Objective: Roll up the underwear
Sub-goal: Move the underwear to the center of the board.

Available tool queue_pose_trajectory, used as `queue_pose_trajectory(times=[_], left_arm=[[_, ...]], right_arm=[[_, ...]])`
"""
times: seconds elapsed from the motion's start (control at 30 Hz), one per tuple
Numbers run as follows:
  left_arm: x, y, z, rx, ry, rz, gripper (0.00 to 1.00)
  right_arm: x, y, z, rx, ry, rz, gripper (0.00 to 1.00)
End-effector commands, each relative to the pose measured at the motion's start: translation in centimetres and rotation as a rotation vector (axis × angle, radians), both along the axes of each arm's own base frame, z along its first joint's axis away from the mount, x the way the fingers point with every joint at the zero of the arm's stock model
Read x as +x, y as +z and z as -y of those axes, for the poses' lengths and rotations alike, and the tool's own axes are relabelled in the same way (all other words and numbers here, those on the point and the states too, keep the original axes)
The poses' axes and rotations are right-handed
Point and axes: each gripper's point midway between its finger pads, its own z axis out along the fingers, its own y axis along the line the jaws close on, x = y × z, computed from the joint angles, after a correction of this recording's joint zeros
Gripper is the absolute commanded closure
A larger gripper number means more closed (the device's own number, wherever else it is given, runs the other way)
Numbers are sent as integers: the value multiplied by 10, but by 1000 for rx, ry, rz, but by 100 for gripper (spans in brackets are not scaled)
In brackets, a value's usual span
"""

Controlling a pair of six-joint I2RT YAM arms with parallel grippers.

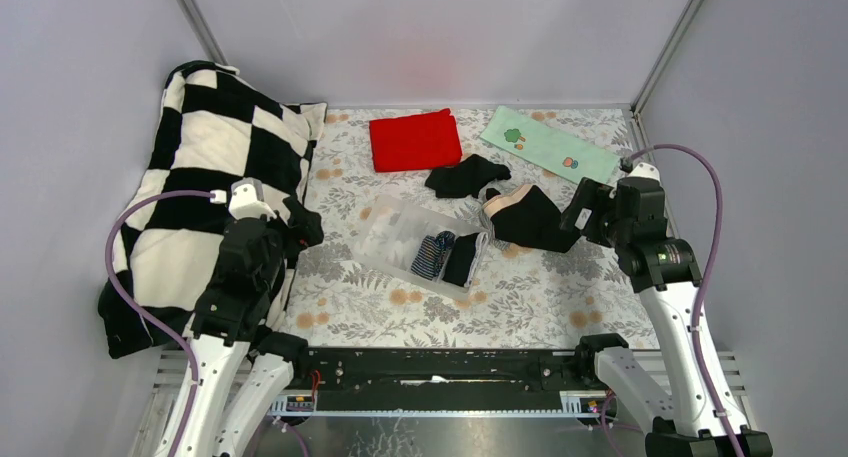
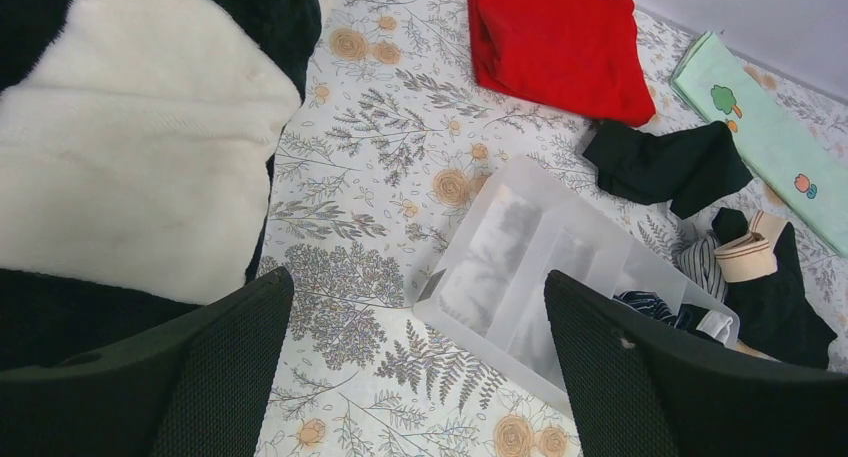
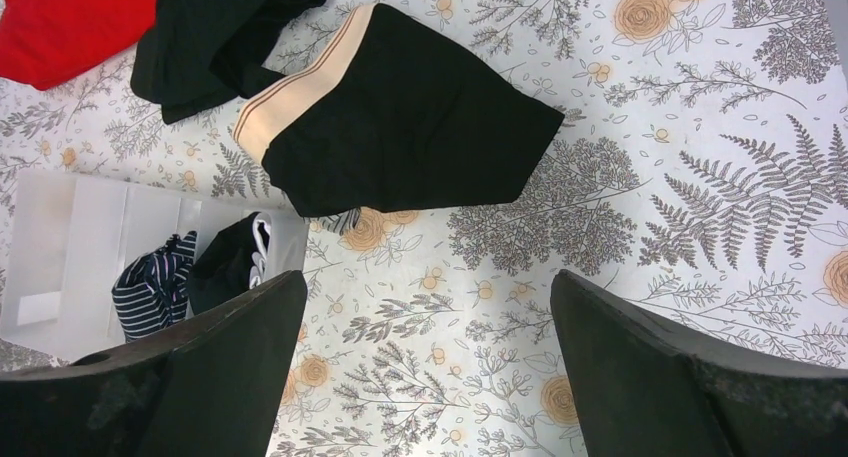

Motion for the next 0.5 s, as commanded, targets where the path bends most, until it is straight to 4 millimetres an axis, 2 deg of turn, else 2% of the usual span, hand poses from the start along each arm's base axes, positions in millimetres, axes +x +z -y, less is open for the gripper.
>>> queue_pose_trajectory(times=[0.0,0.1,0.33,0.47], left_arm=[[3,10,6,-19,-26,47,1],[4,9,12,-26,-60,46,1],[13,-9,16,-14,-64,-42,1],[13,-10,16,-15,-62,-48,1]], right_arm=[[-3,-1,-1,13,1,-1,0],[-3,-3,-2,19,-1,-9,0],[7,-12,-14,90,-3,-49,0],[10,-33,-33,177,45,-151,0]])
